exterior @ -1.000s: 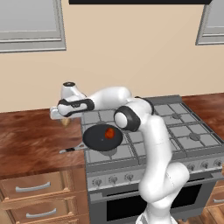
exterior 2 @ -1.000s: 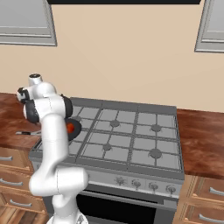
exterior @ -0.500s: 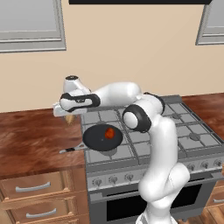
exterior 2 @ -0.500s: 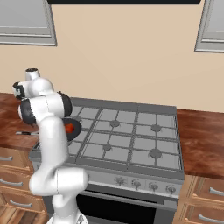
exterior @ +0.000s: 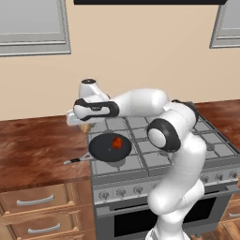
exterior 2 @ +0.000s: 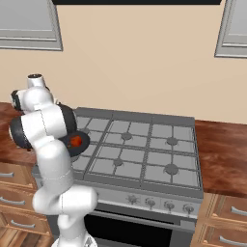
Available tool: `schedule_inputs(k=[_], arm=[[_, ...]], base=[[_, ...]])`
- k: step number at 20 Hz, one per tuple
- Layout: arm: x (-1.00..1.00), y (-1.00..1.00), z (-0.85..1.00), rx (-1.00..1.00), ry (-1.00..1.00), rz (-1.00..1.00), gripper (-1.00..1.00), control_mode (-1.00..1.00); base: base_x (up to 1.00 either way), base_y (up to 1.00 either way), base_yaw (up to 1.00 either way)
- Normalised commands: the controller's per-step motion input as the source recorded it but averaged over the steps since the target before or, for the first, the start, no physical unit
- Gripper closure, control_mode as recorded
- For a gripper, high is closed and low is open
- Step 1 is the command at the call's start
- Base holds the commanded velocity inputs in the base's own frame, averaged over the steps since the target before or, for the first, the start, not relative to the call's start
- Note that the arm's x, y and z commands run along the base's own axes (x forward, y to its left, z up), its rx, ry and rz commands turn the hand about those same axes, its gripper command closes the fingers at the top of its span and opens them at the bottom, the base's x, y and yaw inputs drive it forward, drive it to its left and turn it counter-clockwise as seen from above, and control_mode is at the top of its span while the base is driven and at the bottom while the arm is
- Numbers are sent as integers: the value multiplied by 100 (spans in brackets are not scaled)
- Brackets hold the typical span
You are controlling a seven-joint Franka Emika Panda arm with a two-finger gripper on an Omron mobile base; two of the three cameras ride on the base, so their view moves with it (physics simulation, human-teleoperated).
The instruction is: Place the pan on the front left burner on the stove. Then place the tomato and the onion in the pan and turn on the front left burner.
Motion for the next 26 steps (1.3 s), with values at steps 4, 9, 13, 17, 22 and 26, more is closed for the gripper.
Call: schedule_inputs(k=[4,9,13,17,22,26], arm=[[-45,-37,14,0,0,0,100,-100],[-31,-26,3,0,-1,0,100,-100],[-21,-19,0,0,0,0,100,-100],[-9,-18,0,0,0,0,100,-100],[-1,-19,-1,0,0,0,100,-100],[0,-16,-14,0,0,0,100,-100]], base=[[0,0,0],[0,0,0],[0,0,0],[0,0,0],[0,0,0],[0,0,0]])
